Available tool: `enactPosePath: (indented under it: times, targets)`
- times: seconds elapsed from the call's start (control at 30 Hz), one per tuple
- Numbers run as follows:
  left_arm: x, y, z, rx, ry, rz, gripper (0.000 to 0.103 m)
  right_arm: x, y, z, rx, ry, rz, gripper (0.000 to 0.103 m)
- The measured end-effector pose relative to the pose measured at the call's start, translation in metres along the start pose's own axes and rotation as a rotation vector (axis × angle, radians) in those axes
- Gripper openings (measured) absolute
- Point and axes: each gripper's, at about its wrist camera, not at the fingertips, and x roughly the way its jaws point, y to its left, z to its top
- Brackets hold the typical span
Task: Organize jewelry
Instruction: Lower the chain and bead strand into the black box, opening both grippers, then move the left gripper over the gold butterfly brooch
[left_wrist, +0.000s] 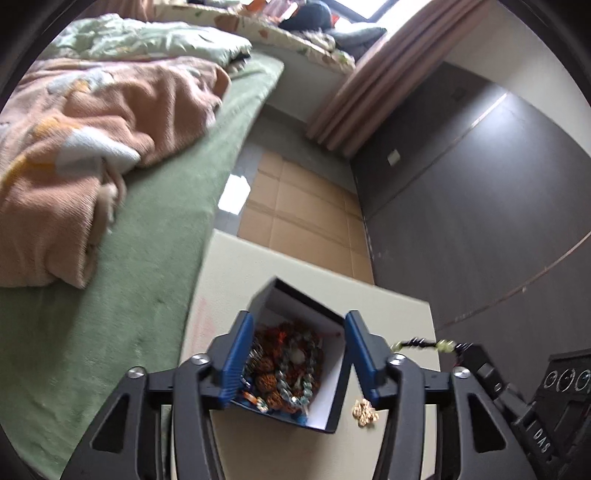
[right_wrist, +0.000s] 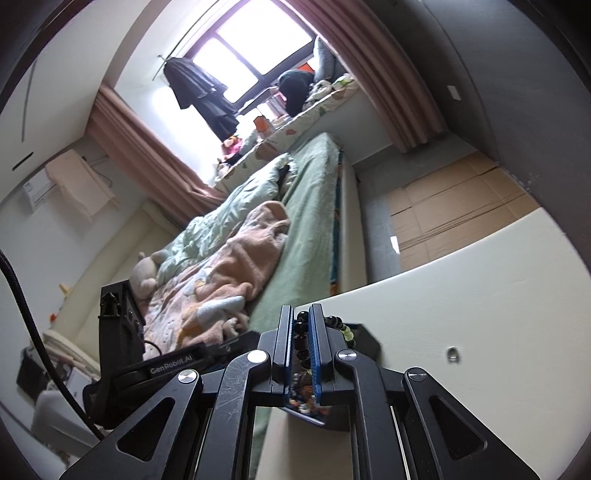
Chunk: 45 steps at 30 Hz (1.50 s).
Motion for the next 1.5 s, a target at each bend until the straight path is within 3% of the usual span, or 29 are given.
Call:
enactPosePath:
  times: [0.4, 0.43, 0.47, 0.5, 0.7, 0.77, 1.1, 1.5]
  targets:
    - [-0.018, 0.033, 0.01, -0.1, -0.053, 0.044, 0.06, 0.063, 0.024, -0.015, 0.028, 0.111, 0.118, 0.012]
    - [-0.019, 0.035, 0.01, -0.108, -0.059, 0.047, 0.062, 0.072, 0.022, -0.017, 0.034, 0.146, 0.107, 0.027]
    - [-0.019, 0.035, 0.009, -0.112, -0.063, 0.05, 0.066, 0.078, 0.019, -0.019, 0.042, 0.172, 0.086, 0.052]
    - [-0.019, 0.034, 0.008, -0.112, -0.064, 0.051, 0.068, 0.081, 0.013, -0.021, 0.063, 0.187, 0.053, 0.06]
    - [-0.02, 0.022, 0.0, -0.076, -0.062, 0.046, 0.074, 0.056, -0.007, -0.018, 0.092, 0.172, -0.021, 0.069]
    - [-0.019, 0.015, -0.004, -0.053, -0.056, 0.043, 0.074, 0.04, -0.011, -0.016, 0.095, 0.147, -0.038, 0.089]
    - [-0.009, -0.021, -0.03, 0.05, -0.01, 0.034, 0.075, -0.02, -0.045, -0.011, 0.126, 0.111, -0.154, 0.091]
    - [0.021, -0.087, -0.076, 0.274, 0.087, 0.028, 0.075, -0.06, -0.081, -0.011, 0.155, 0.138, -0.319, 0.091]
